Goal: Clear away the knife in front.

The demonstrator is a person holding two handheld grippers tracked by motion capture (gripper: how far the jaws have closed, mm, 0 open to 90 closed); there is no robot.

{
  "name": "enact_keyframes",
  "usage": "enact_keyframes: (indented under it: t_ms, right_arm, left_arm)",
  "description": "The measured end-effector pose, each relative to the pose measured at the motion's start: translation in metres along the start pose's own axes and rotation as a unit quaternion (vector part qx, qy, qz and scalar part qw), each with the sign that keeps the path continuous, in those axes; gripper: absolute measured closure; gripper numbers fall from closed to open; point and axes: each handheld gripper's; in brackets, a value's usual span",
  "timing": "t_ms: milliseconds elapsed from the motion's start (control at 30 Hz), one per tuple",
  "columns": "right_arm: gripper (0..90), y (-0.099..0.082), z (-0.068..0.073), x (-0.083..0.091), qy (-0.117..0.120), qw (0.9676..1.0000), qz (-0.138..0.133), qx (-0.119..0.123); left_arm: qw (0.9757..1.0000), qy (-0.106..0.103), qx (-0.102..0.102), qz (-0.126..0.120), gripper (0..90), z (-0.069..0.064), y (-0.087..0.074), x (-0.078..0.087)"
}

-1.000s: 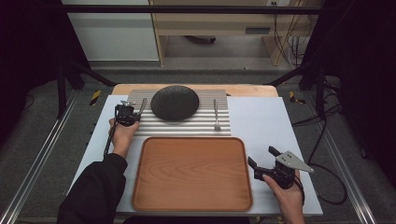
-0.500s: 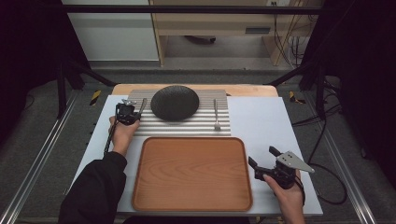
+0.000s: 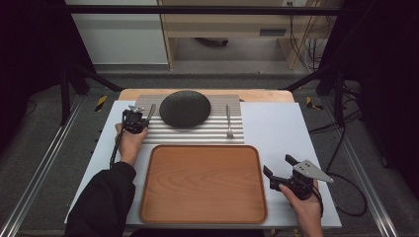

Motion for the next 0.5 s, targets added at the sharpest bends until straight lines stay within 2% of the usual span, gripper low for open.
enact_keyframes:
  t_ms: [500]
  right_arm:
    - [7.5,0.0001,0.0014,-0.0007,0.002,1.0,0.002,0.003]
  left_arm:
    - [0.9999,0.003,0.01,0.003,80.0,0.0051,-0.0002,0.0059]
Point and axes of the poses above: each handheld gripper's, and its own axes: x roughly backward along the jaws, y roughly out of its top, z roughly to its left, and after that the axes turned 2 degrees about -x, right-handed
